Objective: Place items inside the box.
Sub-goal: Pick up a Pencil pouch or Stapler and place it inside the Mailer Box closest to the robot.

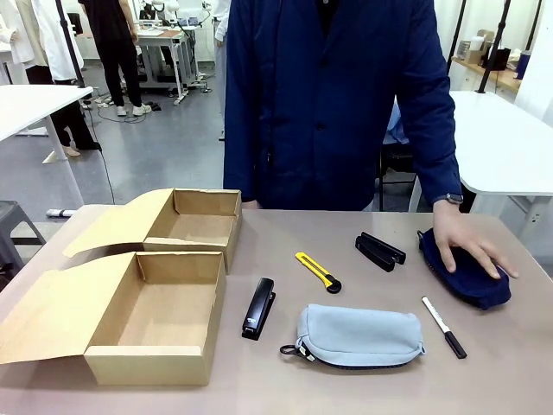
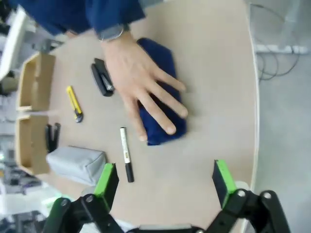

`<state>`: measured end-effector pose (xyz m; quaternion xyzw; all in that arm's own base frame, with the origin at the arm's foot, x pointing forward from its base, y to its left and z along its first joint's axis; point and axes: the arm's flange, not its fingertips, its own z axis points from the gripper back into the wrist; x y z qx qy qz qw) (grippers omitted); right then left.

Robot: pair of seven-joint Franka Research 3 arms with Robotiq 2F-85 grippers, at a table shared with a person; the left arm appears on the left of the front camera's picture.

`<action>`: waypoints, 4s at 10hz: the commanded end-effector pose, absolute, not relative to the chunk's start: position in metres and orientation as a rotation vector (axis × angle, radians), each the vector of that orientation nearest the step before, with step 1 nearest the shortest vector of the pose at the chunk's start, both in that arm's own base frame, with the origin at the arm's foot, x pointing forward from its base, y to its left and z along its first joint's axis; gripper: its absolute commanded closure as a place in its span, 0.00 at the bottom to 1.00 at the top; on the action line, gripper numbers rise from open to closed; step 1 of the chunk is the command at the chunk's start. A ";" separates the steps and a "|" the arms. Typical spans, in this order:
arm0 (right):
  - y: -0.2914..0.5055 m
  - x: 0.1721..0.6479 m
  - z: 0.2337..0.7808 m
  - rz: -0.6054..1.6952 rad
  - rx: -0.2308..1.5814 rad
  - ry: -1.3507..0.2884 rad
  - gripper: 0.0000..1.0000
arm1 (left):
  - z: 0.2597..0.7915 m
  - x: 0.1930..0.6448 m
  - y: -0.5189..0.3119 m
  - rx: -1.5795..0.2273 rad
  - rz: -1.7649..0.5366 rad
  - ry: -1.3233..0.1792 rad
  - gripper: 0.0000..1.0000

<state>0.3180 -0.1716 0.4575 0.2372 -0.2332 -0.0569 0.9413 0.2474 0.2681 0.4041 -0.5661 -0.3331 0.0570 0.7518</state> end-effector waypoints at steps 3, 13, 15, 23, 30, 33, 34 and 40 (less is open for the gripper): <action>-0.298 0.240 0.406 -0.491 0.664 -0.583 0.00 | 0.404 0.247 0.268 -1.251 0.105 -0.761 0.00; -0.234 0.264 0.420 -0.330 0.609 -0.580 0.00 | 0.404 0.247 0.268 -1.251 0.105 -0.761 0.00; -0.188 0.294 0.432 -0.266 0.563 -0.512 0.00 | 0.404 0.247 0.268 -1.251 0.105 -0.761 0.00; 0.140 0.430 0.434 0.003 0.101 -0.267 0.00 | 0.404 0.247 0.268 -1.251 0.105 -0.761 0.00; 0.179 0.438 0.410 0.080 0.064 -0.239 0.00 | 0.404 0.247 0.268 -1.251 0.105 -0.761 0.00; 0.186 0.511 0.391 0.032 -0.080 -0.187 0.00 | 0.404 0.247 0.268 -1.251 0.105 -0.761 0.00; 0.189 0.534 0.384 0.024 -0.113 -0.184 0.00 | 0.404 0.247 0.268 -1.251 0.105 -0.761 0.00; 0.181 0.554 0.356 0.133 -0.040 -0.097 0.00 | 0.404 0.247 0.268 -1.251 0.105 -0.761 0.00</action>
